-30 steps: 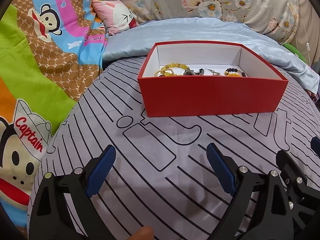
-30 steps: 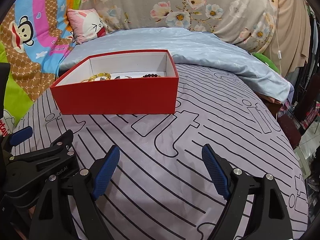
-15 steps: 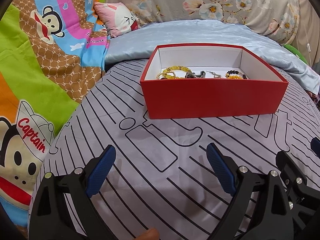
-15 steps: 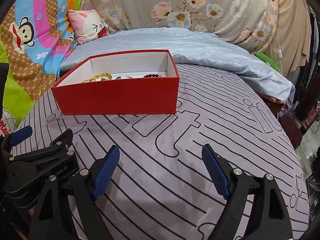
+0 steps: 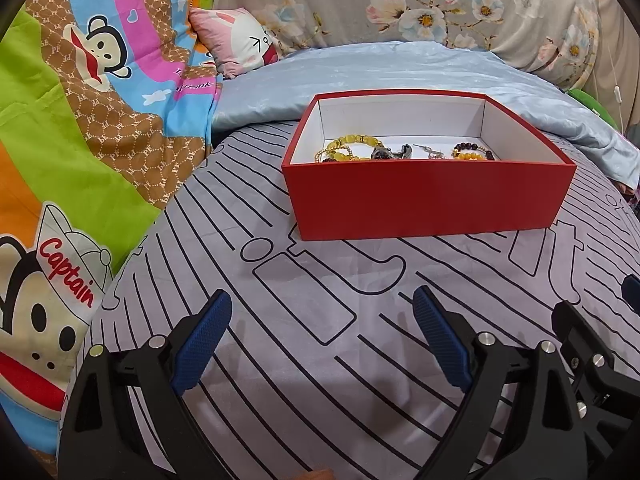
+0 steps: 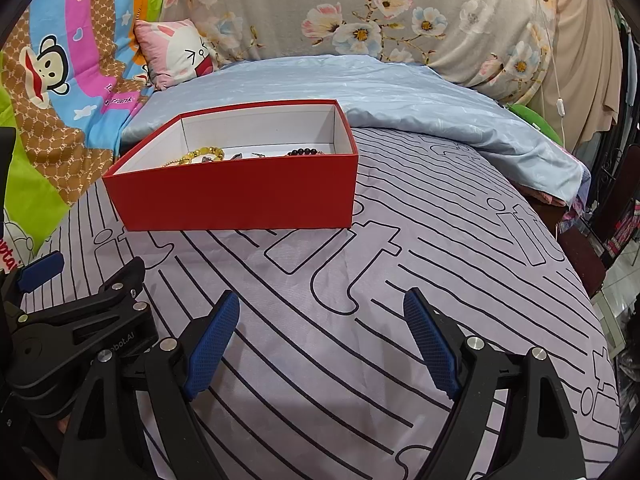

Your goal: Organize jewelry

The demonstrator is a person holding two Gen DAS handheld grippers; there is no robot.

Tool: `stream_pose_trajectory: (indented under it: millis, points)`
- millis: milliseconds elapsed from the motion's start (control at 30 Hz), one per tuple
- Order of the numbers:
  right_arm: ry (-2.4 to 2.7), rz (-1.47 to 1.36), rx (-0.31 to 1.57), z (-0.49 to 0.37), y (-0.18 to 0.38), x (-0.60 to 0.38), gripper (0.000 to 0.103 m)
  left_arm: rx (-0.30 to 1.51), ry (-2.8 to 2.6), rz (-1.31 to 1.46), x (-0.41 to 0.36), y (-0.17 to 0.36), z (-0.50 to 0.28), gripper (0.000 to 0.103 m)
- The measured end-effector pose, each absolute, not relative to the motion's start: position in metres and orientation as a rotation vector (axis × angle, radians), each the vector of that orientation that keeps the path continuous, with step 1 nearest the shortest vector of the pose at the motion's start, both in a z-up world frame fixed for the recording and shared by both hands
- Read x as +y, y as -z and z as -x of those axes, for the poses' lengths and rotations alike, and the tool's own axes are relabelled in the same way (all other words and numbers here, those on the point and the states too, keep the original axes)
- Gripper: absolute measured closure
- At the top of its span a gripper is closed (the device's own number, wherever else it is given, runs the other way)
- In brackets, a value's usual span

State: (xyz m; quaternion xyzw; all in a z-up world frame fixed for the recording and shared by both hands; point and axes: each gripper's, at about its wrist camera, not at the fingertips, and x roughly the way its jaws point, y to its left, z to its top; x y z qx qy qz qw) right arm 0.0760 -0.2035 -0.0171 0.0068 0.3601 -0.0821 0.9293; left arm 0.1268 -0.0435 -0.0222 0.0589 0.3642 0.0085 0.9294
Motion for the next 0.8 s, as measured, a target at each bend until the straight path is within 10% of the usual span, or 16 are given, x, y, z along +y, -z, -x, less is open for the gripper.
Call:
stream_pose_trajectory:
  millis: [800]
  points:
    - [0.171, -0.018, 0.735, -0.0755, 0.017, -0.2037, 0.02, 0.727, -0.01, -0.12, -0.0475, 0.0188, -0.1229, 0.017]
